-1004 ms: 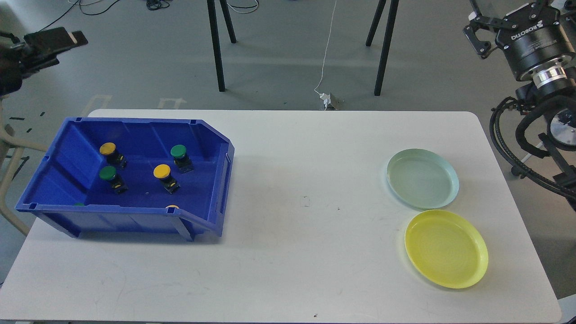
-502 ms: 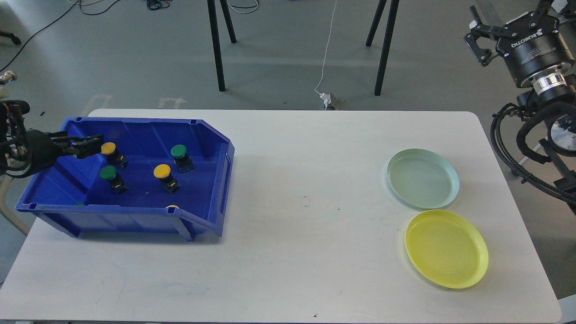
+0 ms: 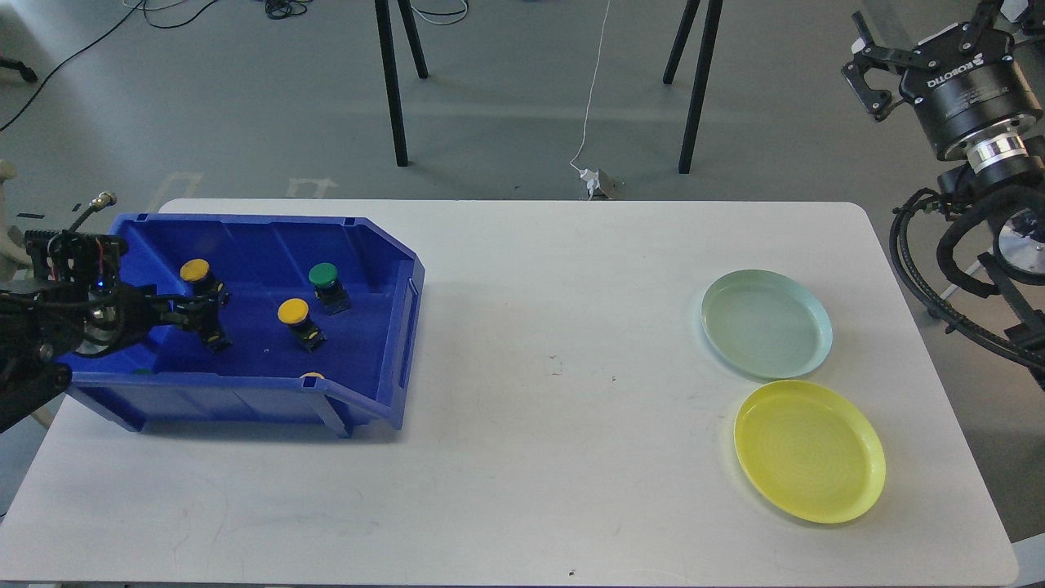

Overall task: Pass button and place on color plate
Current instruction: 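Grasp the green-topped button in the bin with the left gripper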

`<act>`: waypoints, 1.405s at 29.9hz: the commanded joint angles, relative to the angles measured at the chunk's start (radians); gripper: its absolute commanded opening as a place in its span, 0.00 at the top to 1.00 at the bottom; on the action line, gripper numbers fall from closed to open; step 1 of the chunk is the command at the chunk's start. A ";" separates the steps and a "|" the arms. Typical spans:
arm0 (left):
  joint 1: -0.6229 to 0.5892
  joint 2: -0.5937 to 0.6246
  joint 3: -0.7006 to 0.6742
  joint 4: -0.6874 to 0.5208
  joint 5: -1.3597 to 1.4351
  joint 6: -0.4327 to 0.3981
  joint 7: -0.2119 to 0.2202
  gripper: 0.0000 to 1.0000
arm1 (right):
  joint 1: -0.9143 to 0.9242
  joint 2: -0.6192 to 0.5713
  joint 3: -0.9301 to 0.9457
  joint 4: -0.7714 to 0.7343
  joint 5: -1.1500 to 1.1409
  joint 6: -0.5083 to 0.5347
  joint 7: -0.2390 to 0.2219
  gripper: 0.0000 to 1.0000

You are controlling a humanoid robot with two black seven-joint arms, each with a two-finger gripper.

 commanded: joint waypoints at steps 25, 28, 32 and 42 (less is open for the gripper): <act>0.005 -0.050 0.040 0.075 0.000 -0.009 -0.048 0.28 | 0.000 0.003 -0.006 -0.004 -0.009 -0.015 0.000 0.00; 0.005 -0.050 0.040 0.075 0.007 -0.006 -0.048 0.33 | 0.000 0.003 -0.006 -0.004 -0.009 -0.020 0.000 0.00; 0.006 -0.050 0.040 0.093 0.008 -0.004 -0.047 0.46 | 0.000 0.001 -0.006 -0.004 -0.009 -0.029 0.000 0.00; 0.005 -0.046 0.040 0.095 -0.007 -0.007 -0.048 0.55 | 0.000 0.001 -0.006 -0.007 -0.009 -0.049 0.000 0.00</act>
